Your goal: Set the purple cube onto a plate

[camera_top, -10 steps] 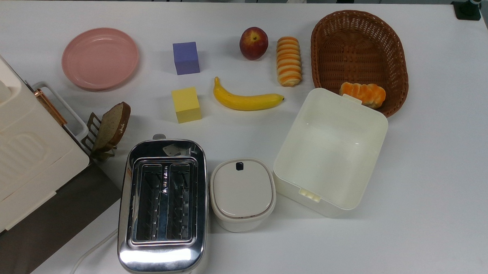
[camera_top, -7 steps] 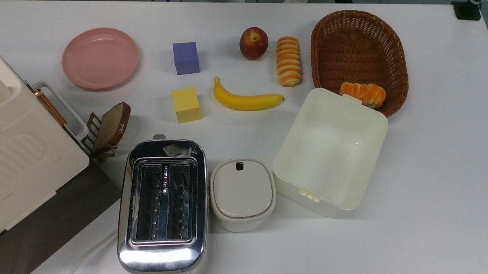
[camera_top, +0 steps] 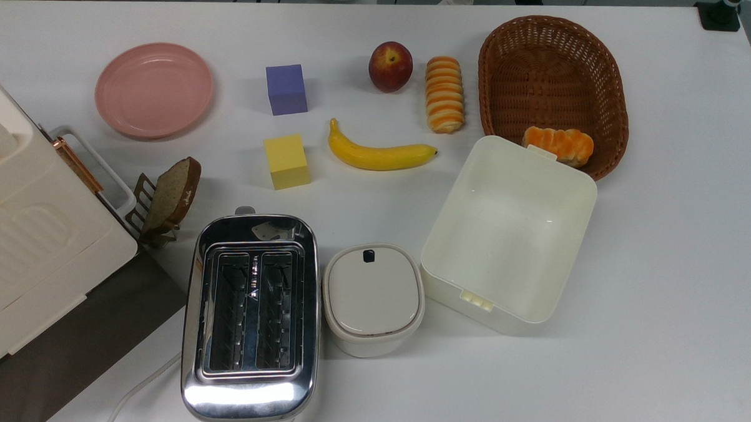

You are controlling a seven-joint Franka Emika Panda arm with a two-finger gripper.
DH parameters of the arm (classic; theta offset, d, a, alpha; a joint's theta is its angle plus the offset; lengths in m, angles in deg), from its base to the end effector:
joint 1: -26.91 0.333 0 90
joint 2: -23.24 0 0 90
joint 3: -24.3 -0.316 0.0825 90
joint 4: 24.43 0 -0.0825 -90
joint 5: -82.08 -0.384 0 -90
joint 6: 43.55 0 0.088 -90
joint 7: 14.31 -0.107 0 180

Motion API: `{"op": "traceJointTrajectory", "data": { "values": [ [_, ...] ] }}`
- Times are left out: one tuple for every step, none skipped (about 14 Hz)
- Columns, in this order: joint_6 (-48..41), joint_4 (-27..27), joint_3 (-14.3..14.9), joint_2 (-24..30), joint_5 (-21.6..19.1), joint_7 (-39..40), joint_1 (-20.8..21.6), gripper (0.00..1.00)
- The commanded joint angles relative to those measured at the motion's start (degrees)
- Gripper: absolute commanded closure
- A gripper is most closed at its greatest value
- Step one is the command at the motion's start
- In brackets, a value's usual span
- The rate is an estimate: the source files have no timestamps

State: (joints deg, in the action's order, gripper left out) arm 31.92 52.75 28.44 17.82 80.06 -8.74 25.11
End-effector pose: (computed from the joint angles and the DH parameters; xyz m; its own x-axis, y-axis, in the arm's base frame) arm 0.5538 -0.0508 0.6541 0.9927 0.0026 -0.1205 -0.0023 -0.9992 -0.0400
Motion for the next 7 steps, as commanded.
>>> {"op": "traceJointTrajectory", "data": {
  "values": [
    [1.18, 1.21, 0.42, 0.67, -0.44, 0.23, 0.31, 0.0],
    [1.53, 1.21, 0.51, 0.5, -0.27, 0.23, 0.31, 0.0],
    [3.79, 1.65, 0.68, 0.41, -0.27, 0.23, 0.31, 0.0],
    [6.51, 3.31, 0.69, 0.41, -0.18, 0.14, 0.48, 0.0],
    [8.11, 5.06, 0.69, 0.32, 0.52, 0.23, 0.66, 0.0],
    [9.6, 7.52, 0.69, 0.23, 2.0, 0.32, 0.75, 0.0],
    [12.31, 11.46, 0.43, 0.23, 3.5, 0.67, 1.01, 0.0]
  ]
}}
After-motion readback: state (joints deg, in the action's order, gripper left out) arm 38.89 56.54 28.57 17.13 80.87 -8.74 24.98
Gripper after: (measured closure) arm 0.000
